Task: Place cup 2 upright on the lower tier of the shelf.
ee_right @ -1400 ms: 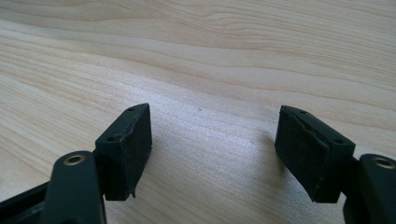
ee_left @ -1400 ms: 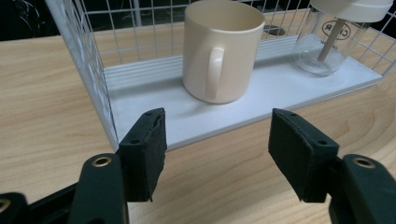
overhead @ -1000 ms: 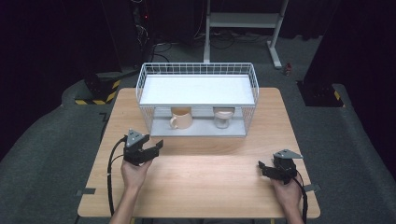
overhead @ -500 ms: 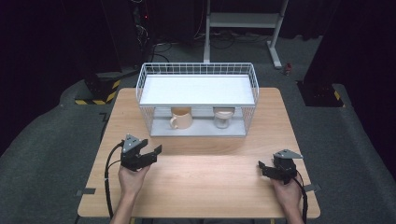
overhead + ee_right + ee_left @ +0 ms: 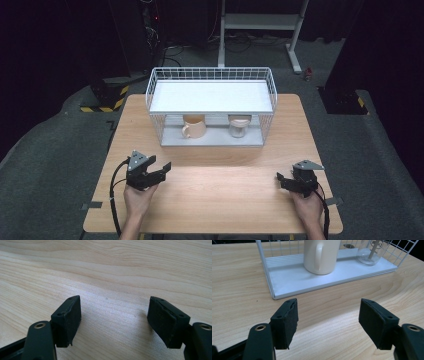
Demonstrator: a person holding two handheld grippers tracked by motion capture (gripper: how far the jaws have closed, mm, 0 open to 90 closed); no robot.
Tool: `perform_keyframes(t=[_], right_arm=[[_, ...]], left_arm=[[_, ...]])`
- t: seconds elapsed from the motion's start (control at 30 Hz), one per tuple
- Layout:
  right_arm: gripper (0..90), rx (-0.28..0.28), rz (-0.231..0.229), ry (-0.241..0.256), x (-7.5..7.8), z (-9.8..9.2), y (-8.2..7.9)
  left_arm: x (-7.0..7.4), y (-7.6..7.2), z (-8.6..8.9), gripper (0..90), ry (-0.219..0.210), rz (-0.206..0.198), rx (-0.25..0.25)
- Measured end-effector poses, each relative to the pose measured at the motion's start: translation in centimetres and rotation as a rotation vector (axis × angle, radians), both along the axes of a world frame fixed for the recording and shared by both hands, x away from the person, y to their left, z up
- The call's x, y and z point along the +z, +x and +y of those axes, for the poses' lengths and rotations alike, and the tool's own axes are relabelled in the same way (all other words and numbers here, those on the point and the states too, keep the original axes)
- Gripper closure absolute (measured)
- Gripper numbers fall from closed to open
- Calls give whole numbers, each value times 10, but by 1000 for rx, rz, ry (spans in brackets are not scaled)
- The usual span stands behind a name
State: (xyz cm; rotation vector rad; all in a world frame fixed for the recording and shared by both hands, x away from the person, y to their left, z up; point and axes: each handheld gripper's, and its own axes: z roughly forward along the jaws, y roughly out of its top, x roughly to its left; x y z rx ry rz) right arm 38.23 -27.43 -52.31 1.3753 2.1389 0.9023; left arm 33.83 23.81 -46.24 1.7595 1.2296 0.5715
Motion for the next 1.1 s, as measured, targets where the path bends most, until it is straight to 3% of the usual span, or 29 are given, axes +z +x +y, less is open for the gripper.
perform_keyframes(t=[0.27,0.77,1.1], right_arm=[[275,-1,-1,-1,0,0,0],[274,-1,-1,0,0,0,0],[275,-1,-1,-2,0,0,0]], left_arm=[[-2,-6,1,318,24,-2,-4],[-20,-9,-1,318,24,45,4],[-35,-7,2,318,51,87,23]])
